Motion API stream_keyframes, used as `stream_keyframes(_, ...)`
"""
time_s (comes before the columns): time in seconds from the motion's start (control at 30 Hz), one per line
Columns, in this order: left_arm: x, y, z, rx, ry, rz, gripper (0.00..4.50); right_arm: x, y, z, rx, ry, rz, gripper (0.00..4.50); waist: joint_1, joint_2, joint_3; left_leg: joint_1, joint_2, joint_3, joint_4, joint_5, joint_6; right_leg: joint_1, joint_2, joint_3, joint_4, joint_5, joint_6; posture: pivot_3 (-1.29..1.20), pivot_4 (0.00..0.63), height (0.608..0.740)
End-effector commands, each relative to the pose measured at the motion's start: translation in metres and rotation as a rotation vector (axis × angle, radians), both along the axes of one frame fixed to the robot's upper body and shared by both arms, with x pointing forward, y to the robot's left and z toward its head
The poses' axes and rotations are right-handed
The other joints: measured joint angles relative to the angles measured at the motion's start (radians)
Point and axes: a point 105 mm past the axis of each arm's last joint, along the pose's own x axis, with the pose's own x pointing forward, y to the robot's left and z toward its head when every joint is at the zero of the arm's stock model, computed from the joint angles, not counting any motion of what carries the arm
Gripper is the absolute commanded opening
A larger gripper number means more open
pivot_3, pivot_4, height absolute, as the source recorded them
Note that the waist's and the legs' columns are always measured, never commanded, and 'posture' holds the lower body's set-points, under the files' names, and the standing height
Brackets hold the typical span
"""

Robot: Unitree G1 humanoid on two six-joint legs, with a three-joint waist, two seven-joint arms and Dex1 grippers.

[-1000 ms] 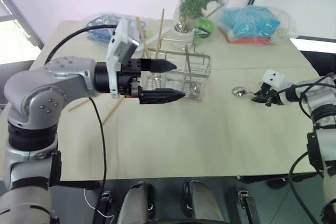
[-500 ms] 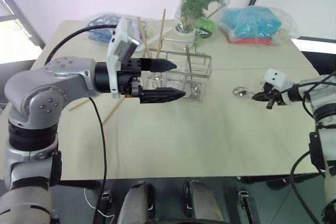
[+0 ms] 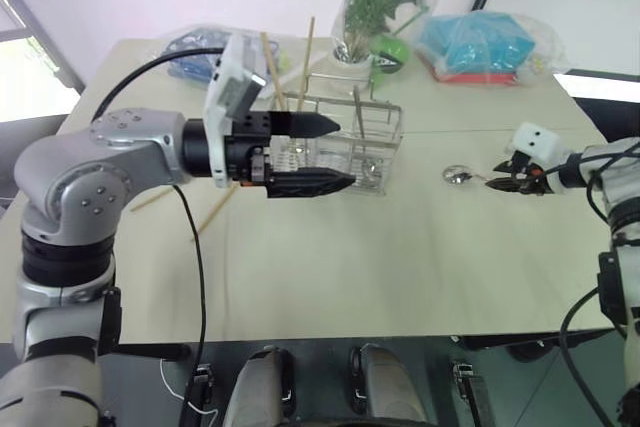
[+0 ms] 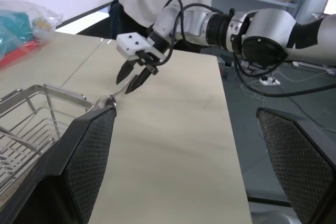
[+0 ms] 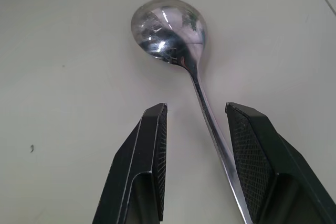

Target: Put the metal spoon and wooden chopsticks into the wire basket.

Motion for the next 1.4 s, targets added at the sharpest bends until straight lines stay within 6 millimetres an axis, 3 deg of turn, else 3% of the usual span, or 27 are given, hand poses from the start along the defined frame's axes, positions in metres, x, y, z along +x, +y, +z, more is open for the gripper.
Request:
stream_keyframes(0.03, -0.003, -0.001, 0.010, -0.011, -0.050, -0.014, 4.50, 0.008, 0.007, -0.002, 0.006, -0.050, -0.015, 1.78, 0.000, 0.000, 0.000, 0.000, 0.000, 0.000, 0.000, 0.000, 0.000, 0.000, 0.000, 0.000, 0.000, 0.000, 0.000, 0.00, 0.150, 0.720)
stream_keyframes(0.27, -0.002, 0.001, 0.011, -0.010, -0.048, -0.009, 4.50, 0.019, 0.013, -0.005, 0.003, -0.140, -0.059, 1.78, -0.001, 0.000, 0.000, 0.002, 0.000, 0.000, 0.000, 0.000, 0.000, 0.001, 0.000, 0.000, 0.001, 0.000, 0.000, 0.00, 0.150, 0.720)
stream_keyframes(0.47, -0.002, 0.002, 0.011, -0.009, -0.048, -0.005, 4.50, 0.017, 0.009, -0.005, -0.010, -0.128, -0.057, 1.78, -0.001, 0.000, 0.000, 0.002, 0.000, 0.000, 0.000, 0.000, 0.000, 0.001, 0.000, 0.000, 0.001, 0.000, 0.000, 0.00, 0.150, 0.720)
stream_keyframes(0.53, -0.002, 0.002, 0.012, -0.010, -0.049, -0.004, 4.50, 0.016, 0.011, -0.005, 0.007, -0.116, -0.052, 1.27, -0.001, 0.000, 0.000, 0.002, 0.000, 0.000, 0.000, 0.000, 0.000, 0.001, 0.000, 0.000, 0.001, 0.000, 0.000, 0.00, 0.150, 0.720)
stream_keyframes(0.63, -0.001, 0.002, 0.013, -0.012, -0.051, -0.005, 4.50, 0.014, 0.012, -0.006, 0.015, -0.091, -0.038, 0.01, -0.001, 0.000, 0.000, 0.002, 0.000, 0.000, 0.000, 0.000, 0.000, 0.001, 0.000, 0.000, 0.001, 0.000, 0.000, 0.00, 0.150, 0.720)
stream_keyframes(1.0, 0.000, 0.003, 0.012, 0.001, -0.057, -0.004, 4.50, 0.009, 0.012, -0.004, 0.030, -0.081, -0.004, 0.01, 0.001, -0.001, 0.000, 0.002, 0.000, 0.000, 0.000, 0.000, 0.000, 0.002, 0.000, 0.000, 0.001, 0.000, 0.000, 0.00, 0.150, 0.720)
stream_keyframes(1.17, 0.000, 0.009, 0.017, 0.004, -0.077, 0.021, 4.50, 0.012, 0.023, 0.039, 0.211, -0.184, 0.058, 0.01, 0.000, 0.000, 0.000, 0.002, 0.000, 0.000, 0.000, 0.000, 0.000, 0.002, 0.000, 0.000, 0.001, 0.000, 0.000, 0.00, 0.150, 0.720)
stream_keyframes(1.3, 0.004, 0.024, 0.025, -0.002, -0.110, 0.095, 4.50, 0.016, 0.046, 0.114, 0.489, -0.358, 0.113, 0.01, -0.004, 0.001, 0.001, 0.002, 0.001, 0.000, 0.000, 0.000, 0.000, 0.002, 0.000, 0.000, 0.001, 0.000, 0.000, 0.00, 0.150, 0.720)
stream_keyframes(1.4, 0.007, 0.035, 0.032, -0.015, -0.129, 0.149, 4.50, 0.019, 0.069, 0.153, 0.628, -0.467, 0.117, 0.01, -0.002, 0.001, 0.001, 0.003, 0.001, -0.001, 0.000, 0.000, 0.000, 0.001, 0.000, 0.000, 0.004, 0.000, 0.000, 0.00, 0.150, 0.720)
